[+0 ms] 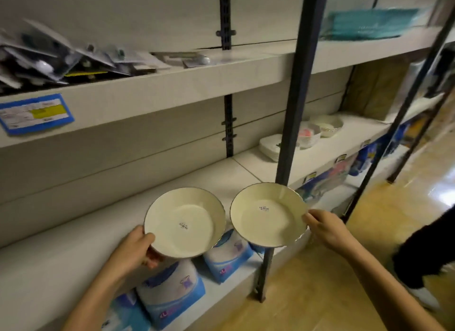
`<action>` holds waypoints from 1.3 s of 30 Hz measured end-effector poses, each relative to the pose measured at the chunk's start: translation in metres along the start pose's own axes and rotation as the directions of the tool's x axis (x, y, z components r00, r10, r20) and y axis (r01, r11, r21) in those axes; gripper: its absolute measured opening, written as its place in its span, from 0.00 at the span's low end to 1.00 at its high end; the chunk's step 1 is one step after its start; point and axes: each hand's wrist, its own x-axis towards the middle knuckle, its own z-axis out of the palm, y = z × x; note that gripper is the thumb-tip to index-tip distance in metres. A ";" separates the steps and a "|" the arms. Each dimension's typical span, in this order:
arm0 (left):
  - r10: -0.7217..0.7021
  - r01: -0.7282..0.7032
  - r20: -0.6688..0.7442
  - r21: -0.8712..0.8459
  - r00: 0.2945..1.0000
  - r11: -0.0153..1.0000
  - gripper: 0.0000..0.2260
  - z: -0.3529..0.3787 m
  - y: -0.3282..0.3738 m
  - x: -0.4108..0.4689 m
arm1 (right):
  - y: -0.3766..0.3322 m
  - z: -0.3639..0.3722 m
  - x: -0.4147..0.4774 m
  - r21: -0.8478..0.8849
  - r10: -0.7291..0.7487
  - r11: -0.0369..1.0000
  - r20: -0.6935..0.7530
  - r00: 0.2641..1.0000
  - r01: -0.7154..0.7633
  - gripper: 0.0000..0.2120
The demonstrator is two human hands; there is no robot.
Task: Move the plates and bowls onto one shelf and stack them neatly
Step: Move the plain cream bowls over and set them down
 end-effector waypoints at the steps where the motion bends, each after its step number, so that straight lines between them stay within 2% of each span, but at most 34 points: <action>1: 0.011 -0.011 0.016 0.016 1.000 1.000 0.07 0.015 0.011 -0.003 | 0.015 -0.011 0.001 -0.008 0.015 1.000 -0.014 1.000 -0.015 0.17; 11: 0.016 -0.021 0.078 0.058 0.997 0.998 0.08 0.155 0.092 -0.012 | 0.140 -0.123 0.011 0.016 0.076 0.997 -0.084 0.994 -0.075 0.16; 16: 0.061 -0.069 0.117 0.067 0.991 0.995 0.05 0.207 0.130 -0.008 | 0.176 -0.161 0.021 0.050 0.124 0.992 -0.111 0.986 -0.119 0.16; 18: 0.092 -0.102 0.144 0.061 0.985 0.993 0.08 0.223 0.144 -0.002 | 0.189 -0.170 0.030 0.029 0.143 0.990 -0.132 0.981 -0.140 0.16; 20: 0.106 -0.116 0.171 0.048 0.980 0.992 0.08 0.239 0.156 0.006 | 0.201 -0.177 0.040 0.028 0.166 0.986 -0.147 0.975 -0.164 0.16; 25: 0.101 -0.112 0.209 0.041 0.973 0.993 0.06 0.275 0.183 0.033 | 0.226 -0.197 0.068 0.051 0.196 0.980 -0.177 0.964 -0.190 0.18; 32: 0.062 -0.059 0.176 -0.024 0.982 0.998 0.04 0.334 0.221 0.085 | 0.265 -0.234 0.144 0.050 0.181 0.983 -0.150 0.972 -0.175 0.17; 39: 0.075 -0.068 0.124 -0.063 0.989 0.996 0.06 0.377 0.272 0.149 | 0.284 -0.280 0.265 0.007 0.115 0.993 -0.043 0.992 -0.115 0.17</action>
